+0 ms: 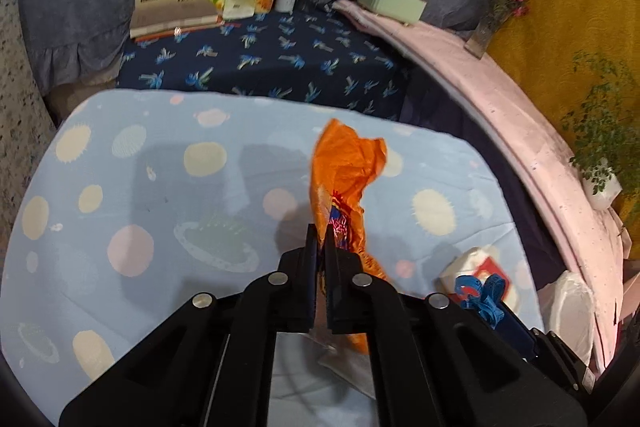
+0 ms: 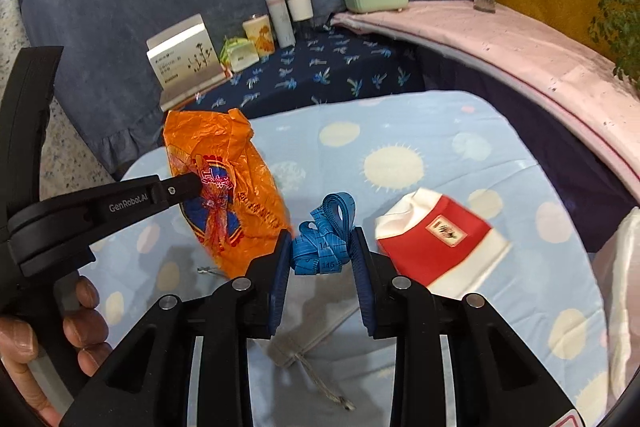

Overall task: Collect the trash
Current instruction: 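Carry the bag and cord to the bin and open both grippers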

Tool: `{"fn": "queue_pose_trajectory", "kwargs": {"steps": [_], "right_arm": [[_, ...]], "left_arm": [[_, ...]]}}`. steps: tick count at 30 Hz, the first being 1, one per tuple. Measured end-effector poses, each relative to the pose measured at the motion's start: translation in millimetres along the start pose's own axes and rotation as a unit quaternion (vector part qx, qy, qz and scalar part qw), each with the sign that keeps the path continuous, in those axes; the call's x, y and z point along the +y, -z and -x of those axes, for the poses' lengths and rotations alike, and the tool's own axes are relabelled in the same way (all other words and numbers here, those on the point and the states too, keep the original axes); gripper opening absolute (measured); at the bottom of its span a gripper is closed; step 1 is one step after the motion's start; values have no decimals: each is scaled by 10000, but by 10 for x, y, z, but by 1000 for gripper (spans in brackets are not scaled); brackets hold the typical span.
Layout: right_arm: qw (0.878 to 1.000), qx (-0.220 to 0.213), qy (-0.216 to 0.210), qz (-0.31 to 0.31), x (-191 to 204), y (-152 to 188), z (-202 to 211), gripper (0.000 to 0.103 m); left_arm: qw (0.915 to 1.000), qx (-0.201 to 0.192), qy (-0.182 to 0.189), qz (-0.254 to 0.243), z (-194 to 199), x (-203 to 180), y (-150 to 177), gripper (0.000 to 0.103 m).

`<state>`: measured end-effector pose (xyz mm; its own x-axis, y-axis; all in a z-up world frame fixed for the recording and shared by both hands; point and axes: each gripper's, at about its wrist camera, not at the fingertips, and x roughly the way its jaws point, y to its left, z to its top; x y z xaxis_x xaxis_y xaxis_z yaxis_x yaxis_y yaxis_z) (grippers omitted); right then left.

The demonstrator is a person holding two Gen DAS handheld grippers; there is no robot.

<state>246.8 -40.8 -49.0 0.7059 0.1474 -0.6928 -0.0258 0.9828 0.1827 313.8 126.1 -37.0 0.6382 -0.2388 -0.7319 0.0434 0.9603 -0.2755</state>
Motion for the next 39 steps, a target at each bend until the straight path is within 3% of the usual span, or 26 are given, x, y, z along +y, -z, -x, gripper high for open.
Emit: {"fn": "queue_pose_trajectory", "kwargs": {"steps": [8, 17, 28, 39], "right_arm": [[9983, -520, 124, -210, -297, -90, 687, 29], [9933, -967, 398, -500, -823, -26, 1388, 29], [9807, -1257, 959, -1154, -1712, 274, 1962, 29], [9673, -1345, 1343, -1677, -2385, 565, 2253, 29]], "left_arm": [[9987, -360, 235, -278, 526, -518, -41, 2], [9933, -513, 704, -763, 932, -1297, 129, 2], [9787, -340, 1336, -1520, 1048, -2290, 522, 2], [9634, -54, 1651, -2111, 986, -3052, 946, 2]]}}
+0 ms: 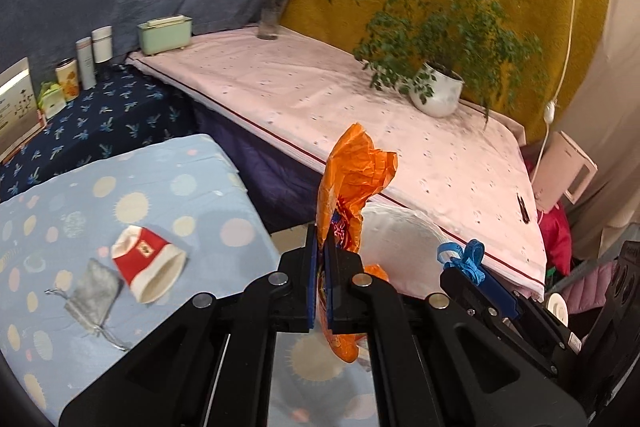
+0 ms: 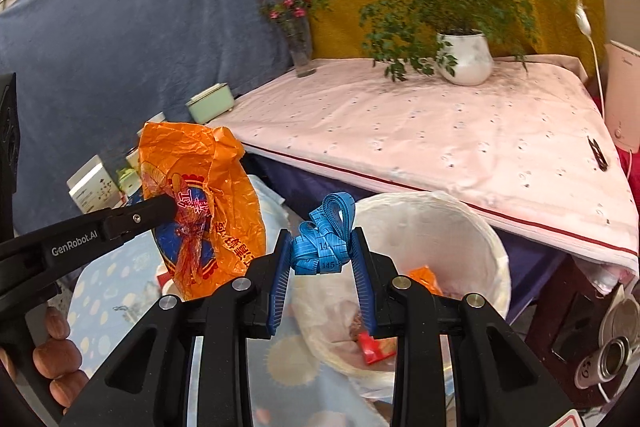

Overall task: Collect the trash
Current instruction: 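Carry the bag and cord to the bin and open both grippers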

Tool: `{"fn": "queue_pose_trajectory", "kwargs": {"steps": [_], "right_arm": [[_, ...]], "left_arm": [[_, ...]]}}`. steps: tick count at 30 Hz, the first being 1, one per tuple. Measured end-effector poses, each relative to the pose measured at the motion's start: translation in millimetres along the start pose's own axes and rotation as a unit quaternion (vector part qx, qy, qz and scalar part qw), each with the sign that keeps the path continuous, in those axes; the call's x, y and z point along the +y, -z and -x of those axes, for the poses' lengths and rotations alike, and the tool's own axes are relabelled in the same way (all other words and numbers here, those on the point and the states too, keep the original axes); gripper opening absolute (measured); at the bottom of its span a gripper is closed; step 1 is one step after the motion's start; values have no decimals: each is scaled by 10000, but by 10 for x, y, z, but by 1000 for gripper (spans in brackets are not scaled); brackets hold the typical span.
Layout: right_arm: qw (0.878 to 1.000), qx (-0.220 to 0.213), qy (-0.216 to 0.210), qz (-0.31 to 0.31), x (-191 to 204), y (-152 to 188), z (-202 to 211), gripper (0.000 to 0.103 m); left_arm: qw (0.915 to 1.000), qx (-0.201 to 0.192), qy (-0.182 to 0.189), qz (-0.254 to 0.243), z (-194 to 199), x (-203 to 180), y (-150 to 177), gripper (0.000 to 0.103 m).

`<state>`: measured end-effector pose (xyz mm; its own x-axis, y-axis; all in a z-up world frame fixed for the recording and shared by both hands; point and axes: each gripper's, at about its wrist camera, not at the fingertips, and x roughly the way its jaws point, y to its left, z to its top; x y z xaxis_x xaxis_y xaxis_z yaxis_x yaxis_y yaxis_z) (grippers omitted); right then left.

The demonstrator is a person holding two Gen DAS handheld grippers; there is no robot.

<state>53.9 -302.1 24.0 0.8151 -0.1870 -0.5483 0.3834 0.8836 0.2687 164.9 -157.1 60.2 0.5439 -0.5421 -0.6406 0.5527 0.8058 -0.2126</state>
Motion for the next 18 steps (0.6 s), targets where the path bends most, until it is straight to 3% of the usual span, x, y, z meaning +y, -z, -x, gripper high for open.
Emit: {"fn": "queue_pose_trajectory", "kwargs": {"steps": [18], "right_arm": [[9991, 109, 232, -332, -468, 75, -111, 32]], "left_arm": [[9986, 386, 223, -293, -452, -489, 75, 5]]}}
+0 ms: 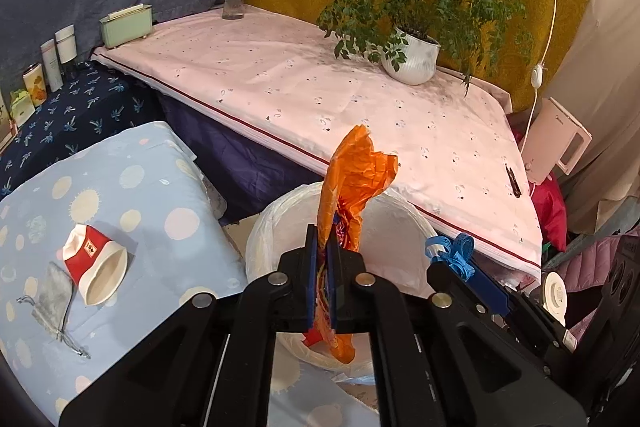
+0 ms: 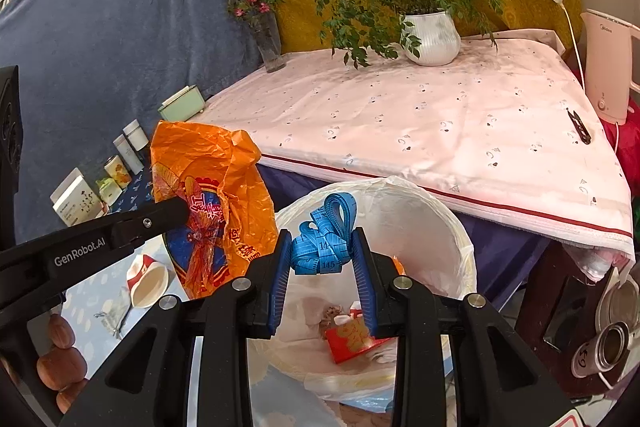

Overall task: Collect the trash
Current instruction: 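Carry the bag and cord to the bin and open both grippers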

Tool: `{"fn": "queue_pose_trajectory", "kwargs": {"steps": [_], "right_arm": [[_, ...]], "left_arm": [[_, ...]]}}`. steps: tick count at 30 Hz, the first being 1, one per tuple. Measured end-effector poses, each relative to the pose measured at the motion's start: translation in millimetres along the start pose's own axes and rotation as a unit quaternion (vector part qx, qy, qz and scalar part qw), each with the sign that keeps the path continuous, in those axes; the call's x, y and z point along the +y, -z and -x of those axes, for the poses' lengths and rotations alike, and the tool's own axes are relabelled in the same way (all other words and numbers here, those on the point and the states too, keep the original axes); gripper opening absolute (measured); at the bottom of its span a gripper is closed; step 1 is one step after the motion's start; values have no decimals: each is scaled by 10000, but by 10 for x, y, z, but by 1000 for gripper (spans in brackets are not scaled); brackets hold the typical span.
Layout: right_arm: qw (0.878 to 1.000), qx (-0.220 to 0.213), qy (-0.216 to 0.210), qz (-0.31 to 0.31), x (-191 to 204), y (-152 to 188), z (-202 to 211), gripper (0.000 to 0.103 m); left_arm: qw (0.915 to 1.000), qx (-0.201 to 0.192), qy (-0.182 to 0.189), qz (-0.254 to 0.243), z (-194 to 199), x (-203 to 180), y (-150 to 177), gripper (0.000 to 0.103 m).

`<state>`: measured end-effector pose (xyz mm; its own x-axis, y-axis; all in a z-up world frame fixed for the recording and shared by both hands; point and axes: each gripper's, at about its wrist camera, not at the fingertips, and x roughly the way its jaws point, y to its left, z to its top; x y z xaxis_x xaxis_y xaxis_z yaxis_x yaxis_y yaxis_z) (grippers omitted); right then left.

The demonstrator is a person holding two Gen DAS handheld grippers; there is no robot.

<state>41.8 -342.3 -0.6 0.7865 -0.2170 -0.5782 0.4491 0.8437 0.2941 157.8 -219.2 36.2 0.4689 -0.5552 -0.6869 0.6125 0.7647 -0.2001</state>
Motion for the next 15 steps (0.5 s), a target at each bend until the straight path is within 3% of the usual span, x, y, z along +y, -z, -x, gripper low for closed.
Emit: {"fn": "queue_pose_trajectory", "kwargs": {"steps": [1, 4, 15], "right_arm": [[10000, -13, 40, -14, -12, -4, -9, 33], [9999, -4, 98, -46, -40, -13, -48, 39], [10000, 34, 60, 3, 18, -11, -84, 42]], "left_arm": [[10000, 8, -10, 14, -15, -7, 3, 8], [9998, -9, -131, 165, -39, 27, 6, 50], [9994, -97, -257, 213, -10, 152, 10, 50]]}}
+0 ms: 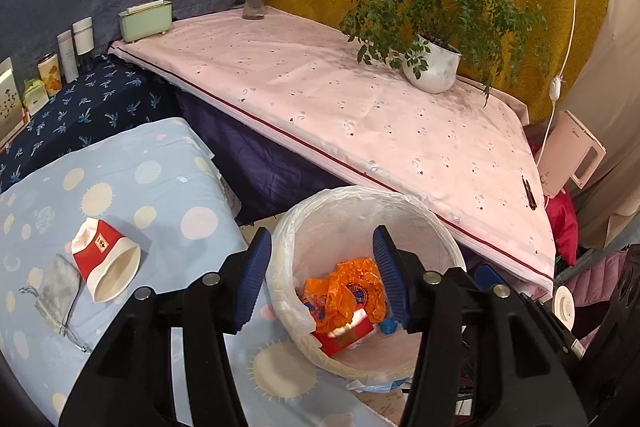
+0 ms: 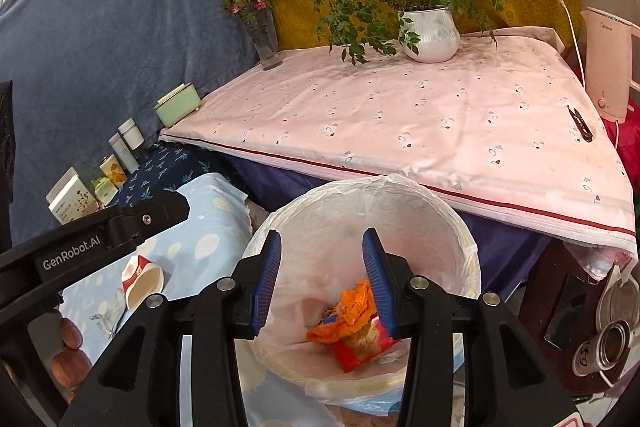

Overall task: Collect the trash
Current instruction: 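Move both open grippers back over the grey pouch and paper cup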

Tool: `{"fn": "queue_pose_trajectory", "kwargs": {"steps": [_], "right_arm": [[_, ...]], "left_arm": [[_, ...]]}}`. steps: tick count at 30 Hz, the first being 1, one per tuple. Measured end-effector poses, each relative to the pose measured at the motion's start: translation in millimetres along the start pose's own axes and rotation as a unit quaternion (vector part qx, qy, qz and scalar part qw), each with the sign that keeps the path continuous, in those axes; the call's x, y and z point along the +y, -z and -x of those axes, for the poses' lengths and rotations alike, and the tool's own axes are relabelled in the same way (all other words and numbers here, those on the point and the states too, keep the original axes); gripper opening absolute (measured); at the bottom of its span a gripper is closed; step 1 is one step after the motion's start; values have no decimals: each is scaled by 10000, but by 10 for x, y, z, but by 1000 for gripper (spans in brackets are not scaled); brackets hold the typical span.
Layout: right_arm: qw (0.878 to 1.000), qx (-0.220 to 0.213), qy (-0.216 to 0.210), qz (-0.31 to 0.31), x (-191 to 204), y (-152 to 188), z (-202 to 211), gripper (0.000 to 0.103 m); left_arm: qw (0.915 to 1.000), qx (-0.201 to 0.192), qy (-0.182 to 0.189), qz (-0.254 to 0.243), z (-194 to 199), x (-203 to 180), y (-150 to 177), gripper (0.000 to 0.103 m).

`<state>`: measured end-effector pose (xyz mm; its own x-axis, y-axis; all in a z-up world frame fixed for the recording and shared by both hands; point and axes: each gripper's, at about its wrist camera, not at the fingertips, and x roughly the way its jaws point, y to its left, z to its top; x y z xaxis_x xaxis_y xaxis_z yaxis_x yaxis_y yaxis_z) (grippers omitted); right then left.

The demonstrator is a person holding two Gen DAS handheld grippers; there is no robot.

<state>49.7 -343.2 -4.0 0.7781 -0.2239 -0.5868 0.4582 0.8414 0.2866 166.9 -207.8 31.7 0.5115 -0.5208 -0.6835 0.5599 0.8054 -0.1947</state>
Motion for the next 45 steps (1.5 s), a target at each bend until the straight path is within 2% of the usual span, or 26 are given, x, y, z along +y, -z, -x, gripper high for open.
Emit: {"fn": "queue_pose_trajectory", "kwargs": {"steps": [22, 34, 38, 45], "right_arm": [[9985, 62, -268, 480, 587, 95, 85, 42], [9948, 170, -518, 857, 1090, 197, 41, 42], [9928, 241, -624, 990, 1285, 249, 5, 42], [9886, 403, -775, 1226, 1604, 400, -66, 42]], "left_arm": [[9981, -137, -338, 489, 315, 603, 145, 50], [9927, -141, -685, 987, 481, 1237, 296, 50], [9896, -159, -832, 1161, 537, 1468, 365, 56], [9833, -73, -1044, 1488, 588, 1886, 541, 58]]}}
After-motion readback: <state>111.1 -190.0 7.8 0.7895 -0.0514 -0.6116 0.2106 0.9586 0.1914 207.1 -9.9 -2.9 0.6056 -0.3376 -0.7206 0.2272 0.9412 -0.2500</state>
